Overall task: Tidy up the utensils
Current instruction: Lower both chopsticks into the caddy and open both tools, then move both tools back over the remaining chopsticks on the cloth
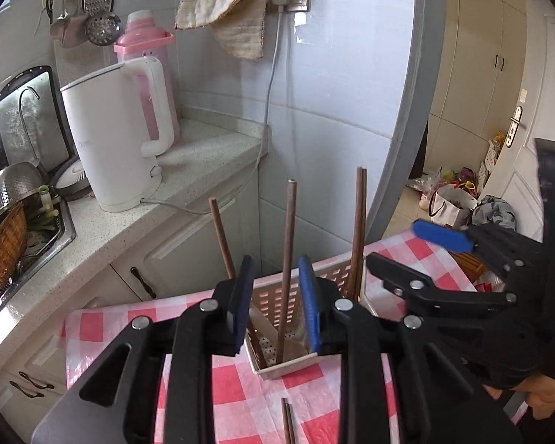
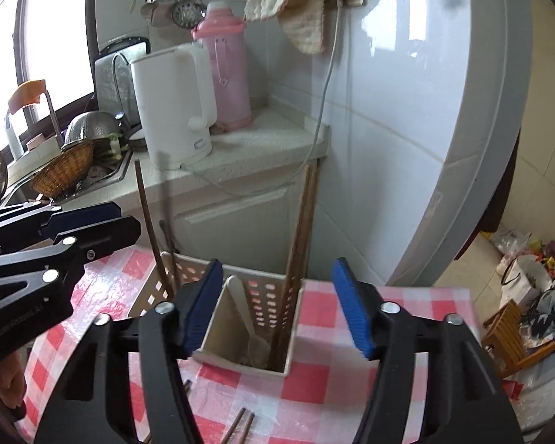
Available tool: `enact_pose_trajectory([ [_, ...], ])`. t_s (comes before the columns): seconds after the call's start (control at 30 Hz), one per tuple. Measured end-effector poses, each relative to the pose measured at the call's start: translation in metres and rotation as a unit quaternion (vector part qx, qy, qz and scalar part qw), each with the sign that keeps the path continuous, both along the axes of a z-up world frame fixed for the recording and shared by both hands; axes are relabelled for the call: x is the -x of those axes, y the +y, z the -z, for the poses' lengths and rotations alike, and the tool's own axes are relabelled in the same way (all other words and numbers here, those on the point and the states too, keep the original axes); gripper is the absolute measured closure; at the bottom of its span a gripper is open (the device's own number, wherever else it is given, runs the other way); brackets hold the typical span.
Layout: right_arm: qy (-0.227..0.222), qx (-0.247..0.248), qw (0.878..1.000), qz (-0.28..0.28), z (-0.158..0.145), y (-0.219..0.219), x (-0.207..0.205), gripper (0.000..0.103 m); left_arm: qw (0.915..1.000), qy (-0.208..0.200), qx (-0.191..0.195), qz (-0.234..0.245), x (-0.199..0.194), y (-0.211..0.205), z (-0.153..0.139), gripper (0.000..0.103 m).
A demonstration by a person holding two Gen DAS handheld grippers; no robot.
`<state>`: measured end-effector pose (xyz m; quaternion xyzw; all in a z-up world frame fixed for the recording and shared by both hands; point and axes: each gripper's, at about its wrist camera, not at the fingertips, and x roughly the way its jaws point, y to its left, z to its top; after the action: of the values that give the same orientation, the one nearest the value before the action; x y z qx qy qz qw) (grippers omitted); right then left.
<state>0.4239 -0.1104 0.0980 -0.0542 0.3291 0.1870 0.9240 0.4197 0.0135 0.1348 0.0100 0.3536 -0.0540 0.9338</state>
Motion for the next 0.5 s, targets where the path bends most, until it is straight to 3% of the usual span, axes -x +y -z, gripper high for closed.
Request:
enact_pose_trajectory([
  [0.13, -0.018, -0.007, 1.0, 0.022, -0.012, -0.02, 0.008, 0.044, 0.9999, -0.007, 0.011, -0.007, 0.008, 0.006, -0.004, 0.078],
  [0.27, -0.033, -0.017, 0.998, 0.041, -0.01, -0.046, 0.032, 0.033, 0.9993, -0.021, 0.029, -0.01, 0.036, 0.019, -0.005, 0.077],
  [0.5, 0.003, -0.048, 0.997, 0.067, 0.055, -0.087, 0.104, 0.028, 0.998, -0.02, 0.055, -0.022, 0.108, 0.044, 0.027, 0.067],
])
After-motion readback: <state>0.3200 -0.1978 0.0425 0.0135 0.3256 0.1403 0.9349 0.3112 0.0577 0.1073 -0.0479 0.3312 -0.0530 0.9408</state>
